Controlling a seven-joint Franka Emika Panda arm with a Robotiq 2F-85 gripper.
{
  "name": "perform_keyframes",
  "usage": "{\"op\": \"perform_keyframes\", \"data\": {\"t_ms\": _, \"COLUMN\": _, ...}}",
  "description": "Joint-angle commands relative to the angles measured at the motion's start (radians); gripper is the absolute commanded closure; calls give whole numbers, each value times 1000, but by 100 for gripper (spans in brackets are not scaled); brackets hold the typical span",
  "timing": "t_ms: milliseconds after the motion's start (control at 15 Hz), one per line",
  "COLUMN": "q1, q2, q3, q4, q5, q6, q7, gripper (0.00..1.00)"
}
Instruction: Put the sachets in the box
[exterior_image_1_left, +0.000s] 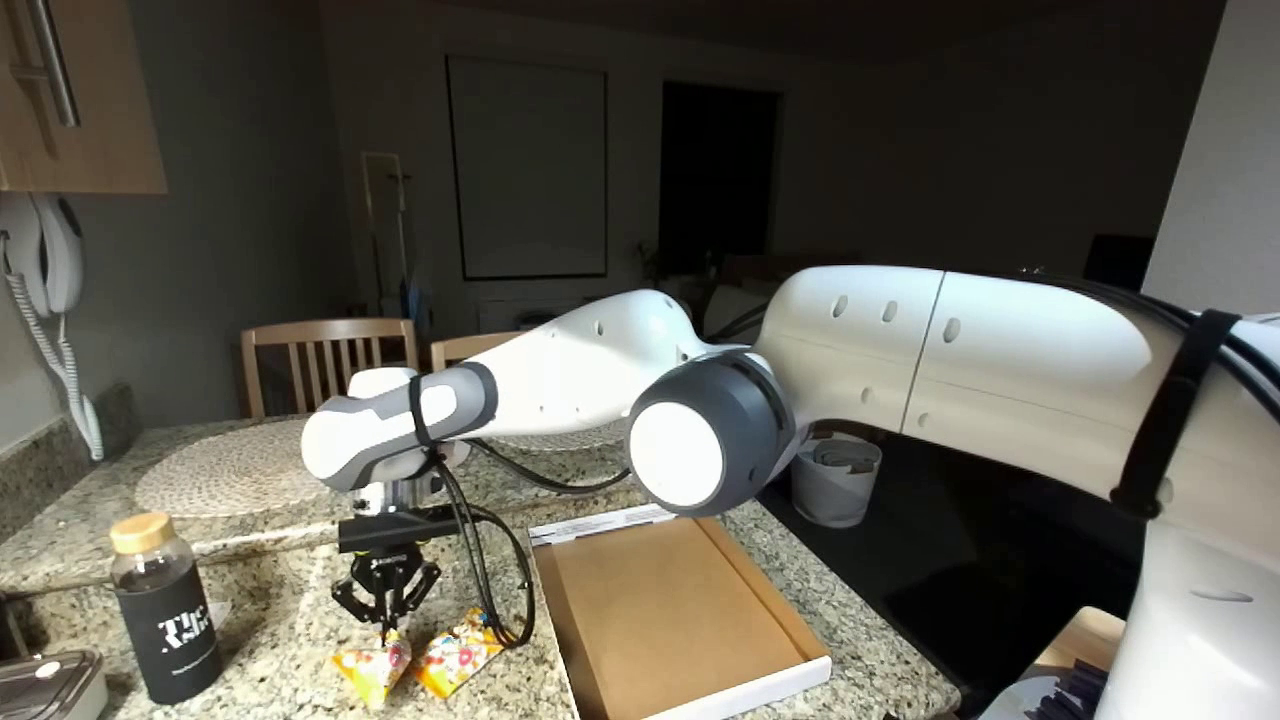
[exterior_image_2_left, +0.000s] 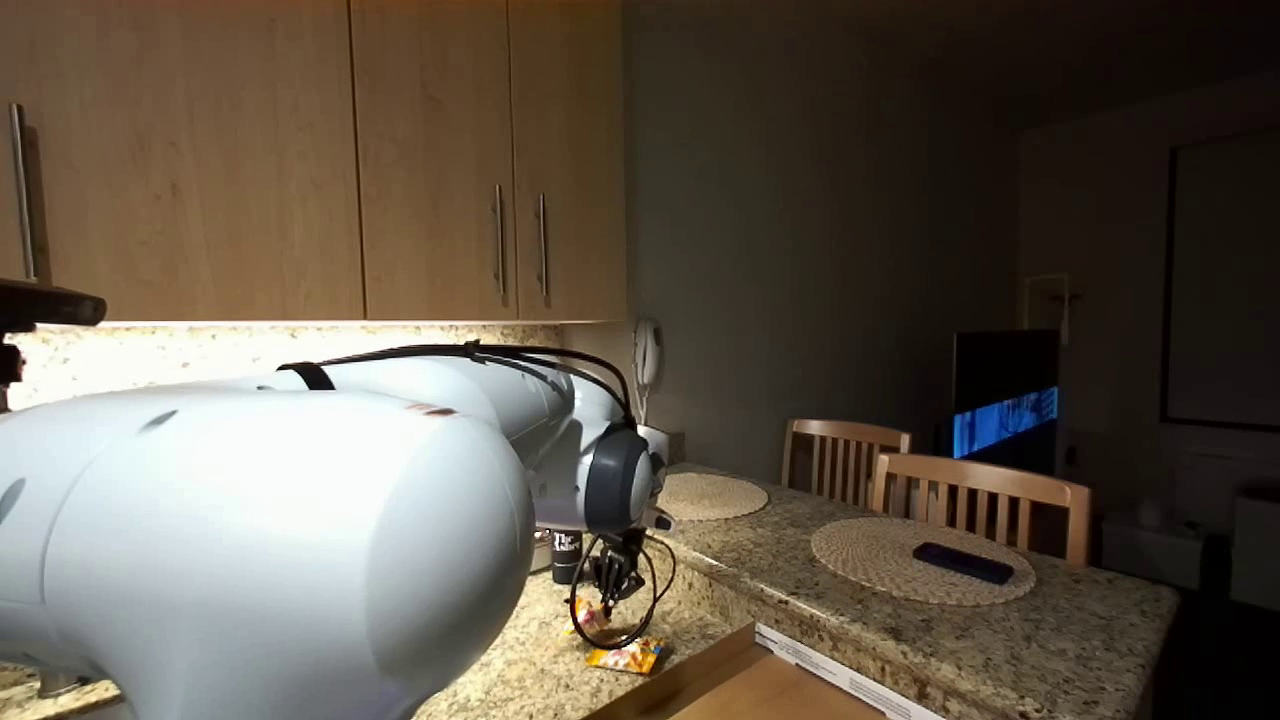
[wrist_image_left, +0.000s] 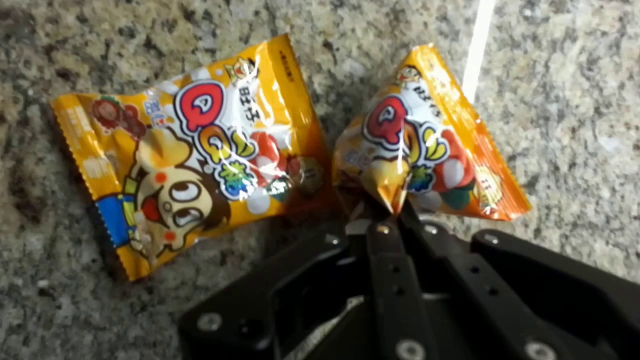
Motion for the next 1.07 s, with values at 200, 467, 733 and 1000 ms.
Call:
{"op": "perform_keyframes", "data": {"t_ms": 200, "q1": -124, "q2": -1, "q3": 19, "q4": 68, "q5": 91, "q6": 75, "q7": 106, "gripper": 96}}
{"op": "perform_keyframes", "data": {"t_ms": 467, "q1": -196, "q2": -1, "q3": 31, "q4": 56, "q5": 139, "q6": 108, "q7": 189, "gripper": 96}}
{"op": "perform_keyframes", "data": {"t_ms": 733, "q1": -229, "q2": 3, "q3": 76, "q4": 56, "q5": 209, "q6": 119, "q7": 233, "gripper": 96}}
{"op": "perform_keyframes", "data": {"t_ms": 1000, "q1": -214, "q2": 4, "q3": 66, "q4": 48, "q5": 227, "q6": 296, "q7": 355, "gripper": 96}}
